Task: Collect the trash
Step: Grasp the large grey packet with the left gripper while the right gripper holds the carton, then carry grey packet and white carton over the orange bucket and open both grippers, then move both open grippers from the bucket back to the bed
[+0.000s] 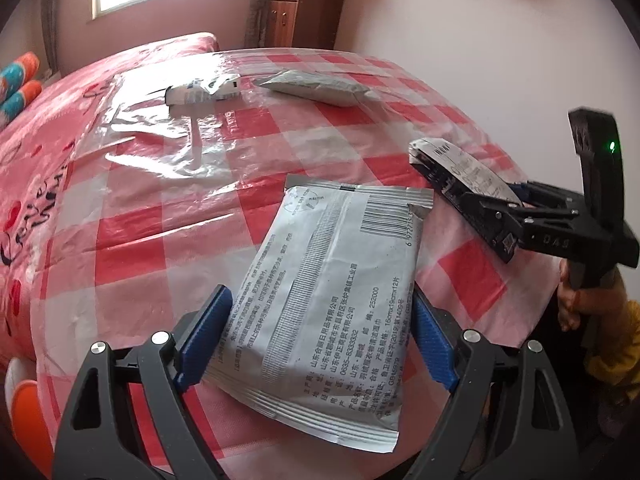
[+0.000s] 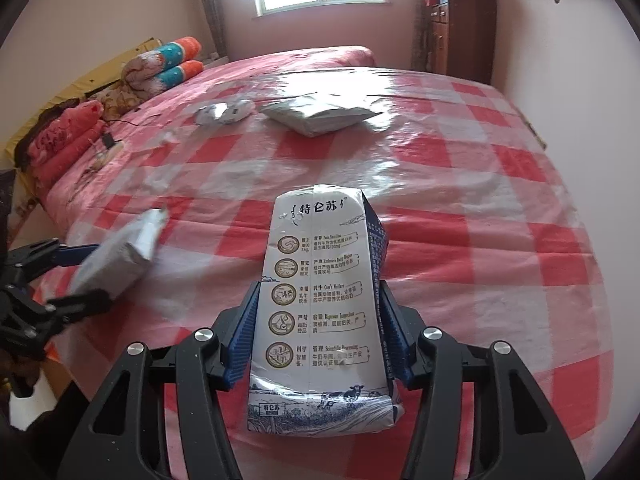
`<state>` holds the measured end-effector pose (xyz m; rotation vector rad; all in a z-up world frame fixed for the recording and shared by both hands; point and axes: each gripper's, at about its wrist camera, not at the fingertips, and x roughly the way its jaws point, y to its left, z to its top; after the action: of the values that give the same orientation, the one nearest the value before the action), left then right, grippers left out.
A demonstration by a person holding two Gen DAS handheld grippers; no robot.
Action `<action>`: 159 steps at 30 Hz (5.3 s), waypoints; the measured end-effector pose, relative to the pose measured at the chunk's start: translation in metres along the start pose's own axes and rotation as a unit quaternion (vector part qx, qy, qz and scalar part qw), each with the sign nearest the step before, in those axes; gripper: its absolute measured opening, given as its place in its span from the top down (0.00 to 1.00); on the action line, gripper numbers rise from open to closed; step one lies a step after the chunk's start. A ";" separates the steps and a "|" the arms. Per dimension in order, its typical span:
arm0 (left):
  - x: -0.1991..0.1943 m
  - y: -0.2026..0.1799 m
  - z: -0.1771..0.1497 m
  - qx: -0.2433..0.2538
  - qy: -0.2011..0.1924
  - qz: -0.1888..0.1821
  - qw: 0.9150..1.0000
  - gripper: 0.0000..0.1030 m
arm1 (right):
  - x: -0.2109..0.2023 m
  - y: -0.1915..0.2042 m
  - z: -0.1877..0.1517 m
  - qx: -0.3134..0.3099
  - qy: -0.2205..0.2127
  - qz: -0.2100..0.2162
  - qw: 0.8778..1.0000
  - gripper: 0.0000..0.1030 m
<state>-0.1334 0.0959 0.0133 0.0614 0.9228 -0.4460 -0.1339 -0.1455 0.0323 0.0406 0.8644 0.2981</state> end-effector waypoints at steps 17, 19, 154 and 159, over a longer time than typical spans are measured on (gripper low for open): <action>0.020 -0.007 0.015 0.020 -0.003 -0.015 1.000 0.13 | 0.001 0.037 -0.004 -0.043 0.002 0.016 0.999 0.27; 0.019 -0.008 0.015 0.021 -0.006 -0.007 1.000 0.21 | 0.002 0.041 -0.002 -0.050 0.000 0.011 0.999 0.27; -0.065 0.100 -0.036 -0.205 0.004 0.172 0.963 0.14 | 0.052 0.105 0.068 0.019 0.000 0.276 0.961 0.07; -0.053 0.090 -0.015 -0.190 0.002 0.169 0.967 0.13 | 0.053 0.088 0.069 0.025 -0.009 0.264 0.964 0.07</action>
<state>-0.1367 0.1999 0.0332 -0.1284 0.9662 0.0516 -0.0709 -0.0411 0.0519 0.3247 0.8333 0.7736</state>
